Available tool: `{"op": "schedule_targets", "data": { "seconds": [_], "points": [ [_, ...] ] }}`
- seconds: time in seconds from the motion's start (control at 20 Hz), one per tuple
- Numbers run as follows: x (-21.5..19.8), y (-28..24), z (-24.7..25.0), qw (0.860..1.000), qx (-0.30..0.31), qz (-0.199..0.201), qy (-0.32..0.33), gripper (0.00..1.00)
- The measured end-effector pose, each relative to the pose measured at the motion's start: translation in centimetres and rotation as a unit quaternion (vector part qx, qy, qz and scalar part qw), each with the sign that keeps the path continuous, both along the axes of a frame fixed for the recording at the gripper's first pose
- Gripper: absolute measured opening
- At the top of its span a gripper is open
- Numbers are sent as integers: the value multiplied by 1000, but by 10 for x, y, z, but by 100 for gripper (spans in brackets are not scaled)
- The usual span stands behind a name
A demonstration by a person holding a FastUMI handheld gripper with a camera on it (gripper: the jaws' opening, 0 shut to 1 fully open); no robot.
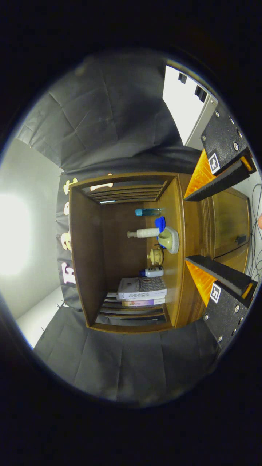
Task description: Pull open the drawer, take out the items inside it, and place them on the countertop above the cabinet.
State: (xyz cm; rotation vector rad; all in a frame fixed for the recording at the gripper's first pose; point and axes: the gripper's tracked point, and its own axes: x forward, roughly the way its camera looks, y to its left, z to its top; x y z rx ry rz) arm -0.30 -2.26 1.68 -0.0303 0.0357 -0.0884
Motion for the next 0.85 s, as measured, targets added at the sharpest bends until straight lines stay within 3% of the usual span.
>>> {"op": "schedule_targets", "data": {
  "seconds": [0.4,0.85],
  "points": [
    [-1,-20,-11,1000,15,-11,8,93],
    [-2,-3,-10,1000,17,4,2,93]
  ]
}}
